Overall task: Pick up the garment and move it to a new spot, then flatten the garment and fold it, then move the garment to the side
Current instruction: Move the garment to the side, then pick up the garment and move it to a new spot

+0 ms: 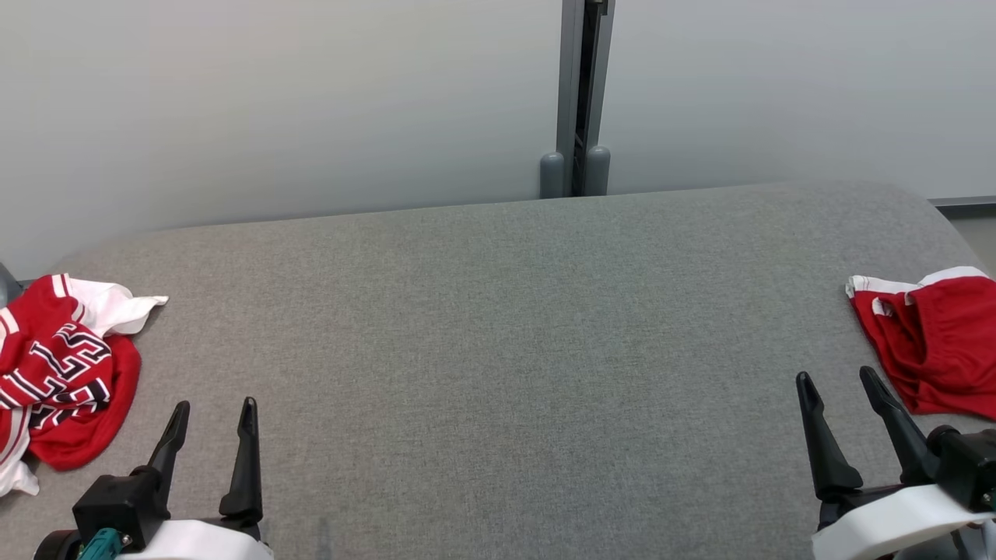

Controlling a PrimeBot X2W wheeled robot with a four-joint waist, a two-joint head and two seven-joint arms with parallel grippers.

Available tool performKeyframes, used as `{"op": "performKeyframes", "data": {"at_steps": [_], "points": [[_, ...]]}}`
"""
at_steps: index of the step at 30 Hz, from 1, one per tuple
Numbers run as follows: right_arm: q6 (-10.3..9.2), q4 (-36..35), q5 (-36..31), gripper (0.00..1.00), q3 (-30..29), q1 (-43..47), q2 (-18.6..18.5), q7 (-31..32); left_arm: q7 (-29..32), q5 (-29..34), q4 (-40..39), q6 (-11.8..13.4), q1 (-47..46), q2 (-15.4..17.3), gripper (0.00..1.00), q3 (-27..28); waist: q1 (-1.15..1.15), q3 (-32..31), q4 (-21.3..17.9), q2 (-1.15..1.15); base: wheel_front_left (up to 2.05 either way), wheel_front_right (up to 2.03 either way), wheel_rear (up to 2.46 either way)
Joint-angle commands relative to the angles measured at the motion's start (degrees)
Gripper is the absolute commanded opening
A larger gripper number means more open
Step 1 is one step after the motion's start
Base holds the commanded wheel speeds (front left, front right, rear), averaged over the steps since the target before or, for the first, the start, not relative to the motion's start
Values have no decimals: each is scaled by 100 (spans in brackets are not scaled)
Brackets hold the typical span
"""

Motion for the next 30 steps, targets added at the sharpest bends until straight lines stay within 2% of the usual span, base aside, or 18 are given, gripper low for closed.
{"op": "performKeyframes", "data": {"at_steps": [1, 23, 30], "points": [[-4, -48, -19, 100, -32, 65, -2, 25, 8, -12, 11, 12, 27, 37, 100, -2, 0, -10, 6, 0, 0, 0, 0], [-4, -19, -5, 100, -109, 77, 26, 13, 48, -74, 74, 31, -128, 53, 100, -78, 0, -43, 70, 0, 0, 0, 0], [-4, -73, 10, 100, -151, 43, 27, 26, 33, -79, 68, -28, -253, 75, 100, -82, 0, -17, 280, 0, 0, 0, 0]]}}
